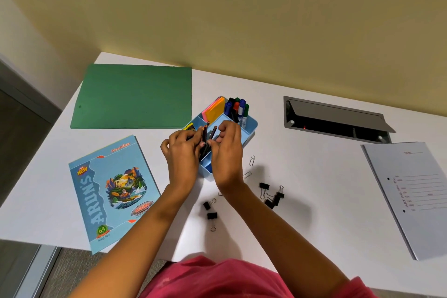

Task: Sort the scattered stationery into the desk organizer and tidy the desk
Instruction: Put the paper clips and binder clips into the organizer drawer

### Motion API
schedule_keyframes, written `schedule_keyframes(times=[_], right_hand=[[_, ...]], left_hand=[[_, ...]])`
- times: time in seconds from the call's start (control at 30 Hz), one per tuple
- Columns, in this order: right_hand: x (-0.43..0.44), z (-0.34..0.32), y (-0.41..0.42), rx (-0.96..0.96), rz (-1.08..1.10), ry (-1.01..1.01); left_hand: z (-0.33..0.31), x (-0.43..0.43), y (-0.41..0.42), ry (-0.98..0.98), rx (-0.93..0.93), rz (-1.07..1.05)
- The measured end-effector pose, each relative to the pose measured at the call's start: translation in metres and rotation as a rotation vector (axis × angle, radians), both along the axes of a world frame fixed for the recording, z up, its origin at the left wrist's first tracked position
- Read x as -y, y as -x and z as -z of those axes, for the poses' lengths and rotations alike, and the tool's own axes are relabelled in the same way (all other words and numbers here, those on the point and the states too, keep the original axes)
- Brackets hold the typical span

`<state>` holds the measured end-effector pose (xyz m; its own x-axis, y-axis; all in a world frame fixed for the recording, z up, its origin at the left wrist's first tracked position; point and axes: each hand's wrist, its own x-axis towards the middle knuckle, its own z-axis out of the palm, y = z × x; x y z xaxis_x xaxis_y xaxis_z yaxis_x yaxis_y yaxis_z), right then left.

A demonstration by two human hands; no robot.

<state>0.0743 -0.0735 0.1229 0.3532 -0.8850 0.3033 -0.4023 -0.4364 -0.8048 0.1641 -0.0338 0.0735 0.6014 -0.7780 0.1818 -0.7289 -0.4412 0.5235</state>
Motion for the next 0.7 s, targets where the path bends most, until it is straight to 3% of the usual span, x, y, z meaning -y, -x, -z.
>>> schedule_keyframes(times=[0.23,0.33,0.53,0.7], right_hand=[[0.008,0.017,-0.002,-0.007,0.230,-0.167],[0.014,0.018,-0.003,-0.031,0.149,-0.277],[0.018,0.013,-0.013,-0.245,-0.069,-0.182],[0.025,0.020,-0.022,-0.316,-0.086,-0.176]], left_hand=[[-0.006,0.004,-0.009,0.072,-0.153,-0.072],[-0.005,0.004,-0.012,0.070,-0.162,-0.080],[0.000,0.002,-0.013,0.097,-0.207,-0.088],[0.003,-0.004,-0.013,0.108,-0.246,-0.084]])
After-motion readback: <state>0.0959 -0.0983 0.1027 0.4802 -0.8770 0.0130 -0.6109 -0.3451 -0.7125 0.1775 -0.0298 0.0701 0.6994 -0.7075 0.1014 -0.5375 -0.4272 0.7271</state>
